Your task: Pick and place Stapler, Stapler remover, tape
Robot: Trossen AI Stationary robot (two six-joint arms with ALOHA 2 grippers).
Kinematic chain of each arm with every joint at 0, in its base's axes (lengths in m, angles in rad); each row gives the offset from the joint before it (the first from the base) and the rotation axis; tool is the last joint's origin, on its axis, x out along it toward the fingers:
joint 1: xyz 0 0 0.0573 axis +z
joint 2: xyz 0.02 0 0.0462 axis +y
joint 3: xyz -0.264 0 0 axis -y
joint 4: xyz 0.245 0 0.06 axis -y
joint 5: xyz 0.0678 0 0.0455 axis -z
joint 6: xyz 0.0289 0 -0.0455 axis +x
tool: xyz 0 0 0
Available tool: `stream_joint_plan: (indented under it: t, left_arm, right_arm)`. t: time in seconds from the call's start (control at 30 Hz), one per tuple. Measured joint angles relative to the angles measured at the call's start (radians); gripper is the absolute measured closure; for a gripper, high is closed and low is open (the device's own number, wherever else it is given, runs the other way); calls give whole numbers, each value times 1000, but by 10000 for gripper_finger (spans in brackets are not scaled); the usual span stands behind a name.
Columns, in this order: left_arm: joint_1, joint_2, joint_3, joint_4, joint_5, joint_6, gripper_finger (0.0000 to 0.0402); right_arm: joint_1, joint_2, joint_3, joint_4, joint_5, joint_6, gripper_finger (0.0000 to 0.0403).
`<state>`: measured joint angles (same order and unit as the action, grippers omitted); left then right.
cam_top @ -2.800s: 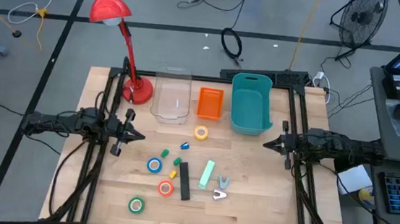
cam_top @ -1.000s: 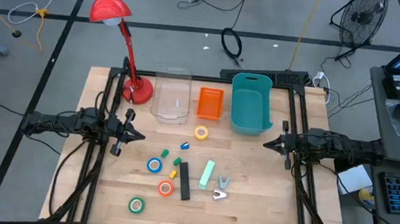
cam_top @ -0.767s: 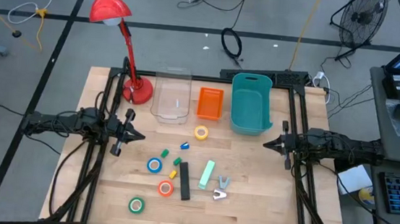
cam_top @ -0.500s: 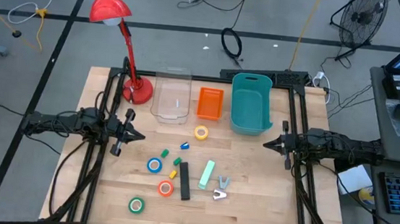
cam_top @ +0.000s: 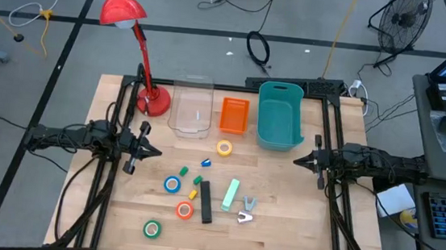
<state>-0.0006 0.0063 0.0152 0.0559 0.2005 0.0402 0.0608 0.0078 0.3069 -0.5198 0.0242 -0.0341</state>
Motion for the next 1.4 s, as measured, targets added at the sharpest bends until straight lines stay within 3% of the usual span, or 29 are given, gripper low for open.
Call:
stream_joint_plan:
  t: [0.2, 0.27, 0.37, 0.53, 0.8, 1.0, 1.23, 1.3, 1.4]
  left_arm:
    - [0, 0, 0, 0, 0, 0, 380]
    - [0, 0, 0, 0, 0, 0, 380]
    - [0, 0, 0, 0, 0, 0, 380]
    - [0, 0, 0, -1, 0, 0, 380]
    - [0, 2, -1, -2, -7, 0, 380]
    - [1, 2, -1, 21, -82, -24, 380]
    - [0, 2, -1, 33, -149, -100, 380]
    - [1, 2, -1, 45, -169, -119, 380]
    - [1, 2, -1, 82, -182, -119, 380]
  right_arm:
    - [0, 0, -1, 8, 2, 13, 394]
    - [-2, 3, -25, 117, 2, 100, 394]
    - [-2, 4, -99, 408, 1, 261, 394]
    - [-2, 11, -277, 1068, 19, 448, 394]
    - [-3, 15, -276, 1442, 379, 675, 394]
    - [-3, 17, -278, 1452, 529, 701, 394]
    - [-2, 21, -278, 1462, 570, 725, 394]
    - [-3, 33, -263, 1498, 549, 750, 394]
    - [-2, 74, -204, 1480, 407, 708, 394]
